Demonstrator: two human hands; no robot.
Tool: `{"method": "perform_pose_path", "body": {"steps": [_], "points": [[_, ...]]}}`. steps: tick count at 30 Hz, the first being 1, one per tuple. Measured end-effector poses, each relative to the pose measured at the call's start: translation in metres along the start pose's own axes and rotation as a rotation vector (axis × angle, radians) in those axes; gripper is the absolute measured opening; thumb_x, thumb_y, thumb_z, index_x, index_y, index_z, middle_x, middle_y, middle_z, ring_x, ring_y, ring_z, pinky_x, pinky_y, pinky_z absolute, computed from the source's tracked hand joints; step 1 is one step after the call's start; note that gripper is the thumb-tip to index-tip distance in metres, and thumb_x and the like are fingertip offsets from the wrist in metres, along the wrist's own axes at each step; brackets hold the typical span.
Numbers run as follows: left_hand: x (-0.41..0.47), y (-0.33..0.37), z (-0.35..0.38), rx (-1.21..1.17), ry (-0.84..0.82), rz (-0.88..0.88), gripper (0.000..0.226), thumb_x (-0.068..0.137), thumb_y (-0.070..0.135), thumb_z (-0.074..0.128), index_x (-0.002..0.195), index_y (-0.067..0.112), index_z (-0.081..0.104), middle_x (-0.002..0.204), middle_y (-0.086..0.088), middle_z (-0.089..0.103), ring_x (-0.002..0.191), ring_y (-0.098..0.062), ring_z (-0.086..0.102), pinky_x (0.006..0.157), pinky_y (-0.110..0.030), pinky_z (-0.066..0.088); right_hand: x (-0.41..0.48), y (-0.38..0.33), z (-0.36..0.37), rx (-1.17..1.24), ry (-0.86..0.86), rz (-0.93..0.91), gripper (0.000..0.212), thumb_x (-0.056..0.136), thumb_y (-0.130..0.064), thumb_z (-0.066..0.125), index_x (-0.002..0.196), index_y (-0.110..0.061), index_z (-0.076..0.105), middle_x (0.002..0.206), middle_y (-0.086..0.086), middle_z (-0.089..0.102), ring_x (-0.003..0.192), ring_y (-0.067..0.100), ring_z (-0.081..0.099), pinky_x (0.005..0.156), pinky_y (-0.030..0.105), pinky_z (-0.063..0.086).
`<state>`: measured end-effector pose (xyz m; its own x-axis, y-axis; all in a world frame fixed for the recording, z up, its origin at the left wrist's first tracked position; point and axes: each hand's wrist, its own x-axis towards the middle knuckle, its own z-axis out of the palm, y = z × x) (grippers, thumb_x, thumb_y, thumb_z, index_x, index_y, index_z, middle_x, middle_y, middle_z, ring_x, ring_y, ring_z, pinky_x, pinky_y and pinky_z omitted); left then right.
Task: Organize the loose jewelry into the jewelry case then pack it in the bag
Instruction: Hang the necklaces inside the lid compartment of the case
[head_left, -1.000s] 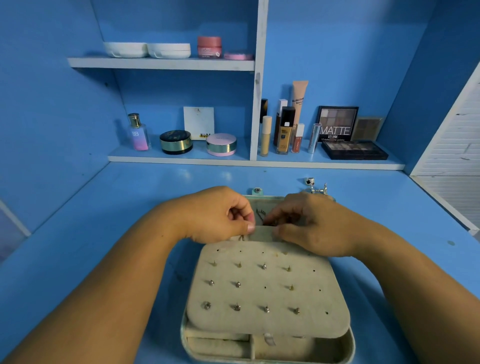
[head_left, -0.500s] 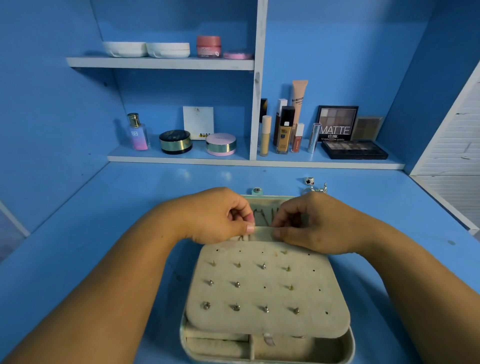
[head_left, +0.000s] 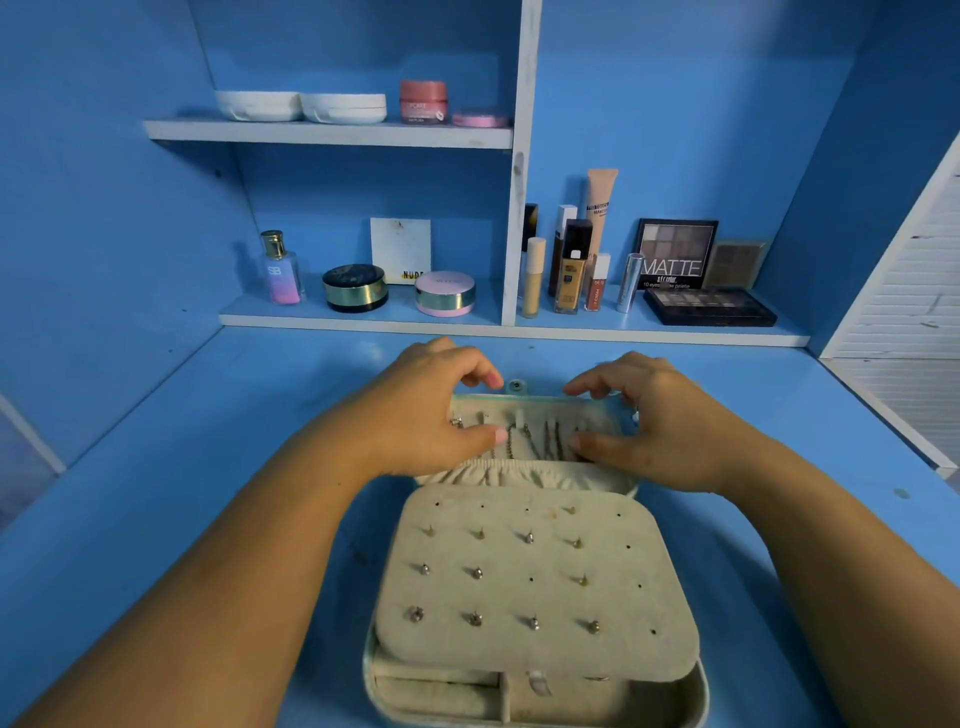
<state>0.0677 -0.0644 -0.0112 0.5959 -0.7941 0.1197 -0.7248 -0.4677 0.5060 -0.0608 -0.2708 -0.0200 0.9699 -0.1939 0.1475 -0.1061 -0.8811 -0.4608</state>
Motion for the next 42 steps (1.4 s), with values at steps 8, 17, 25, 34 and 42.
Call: {"method": "perform_pose_path", "body": {"steps": [8, 17, 25, 34, 42], "points": [[0.002, -0.003, 0.001, 0.049, -0.071, -0.124, 0.057, 0.071, 0.052, 0.078, 0.12, 0.036, 0.051, 0.119, 0.013, 0.05, 0.11, -0.007, 0.051, 0.099, -0.035, 0.045, 0.005, 0.005, 0.006, 0.024, -0.006, 0.126, 0.024, 0.088, -0.039, 0.062, 0.111, -0.031, 0.06, 0.088, -0.013, 0.058, 0.077, 0.006, 0.056, 0.061, 0.016, 0.042], [0.002, -0.004, 0.003, 0.072, -0.093, -0.139, 0.061, 0.074, 0.052, 0.076, 0.126, 0.035, 0.049, 0.121, 0.013, 0.047, 0.111, -0.007, 0.051, 0.099, -0.034, 0.045, 0.005, 0.032, -0.019, 0.059, 0.332, 0.241, 0.016, 0.091, -0.033, 0.058, 0.105, -0.027, 0.063, 0.083, -0.013, 0.058, 0.069, 0.006, 0.052, 0.055, 0.018, 0.035], [0.004, -0.006, 0.006, 0.044, -0.095, -0.129, 0.058, 0.077, 0.049, 0.074, 0.127, 0.035, 0.047, 0.122, 0.015, 0.046, 0.109, -0.006, 0.051, 0.098, -0.034, 0.046, -0.004, 0.059, -0.038, 0.005, 0.203, 0.427, 0.009, 0.083, -0.026, 0.067, 0.077, -0.019, 0.067, 0.079, 0.001, 0.066, 0.066, 0.013, 0.053, 0.055, 0.025, 0.04], [0.008, -0.01, 0.019, -0.105, -0.076, -0.049, 0.051, 0.08, 0.04, 0.074, 0.125, 0.039, 0.05, 0.123, 0.014, 0.051, 0.107, -0.006, 0.053, 0.091, -0.034, 0.051, -0.013, 0.041, -0.046, -0.105, -0.24, 0.428, 0.025, 0.073, -0.05, 0.074, 0.074, -0.025, 0.068, 0.074, -0.005, 0.065, 0.068, 0.012, 0.054, 0.063, 0.025, 0.041], [0.011, -0.014, 0.022, -0.103, -0.08, -0.033, 0.05, 0.08, 0.043, 0.073, 0.123, 0.044, 0.049, 0.124, 0.015, 0.05, 0.112, -0.006, 0.05, 0.098, -0.037, 0.047, -0.012, 0.045, -0.046, -0.101, -0.256, 0.396, 0.024, 0.086, -0.044, 0.064, 0.073, -0.023, 0.064, 0.07, -0.002, 0.06, 0.064, 0.014, 0.05, 0.064, 0.027, 0.04]]}}
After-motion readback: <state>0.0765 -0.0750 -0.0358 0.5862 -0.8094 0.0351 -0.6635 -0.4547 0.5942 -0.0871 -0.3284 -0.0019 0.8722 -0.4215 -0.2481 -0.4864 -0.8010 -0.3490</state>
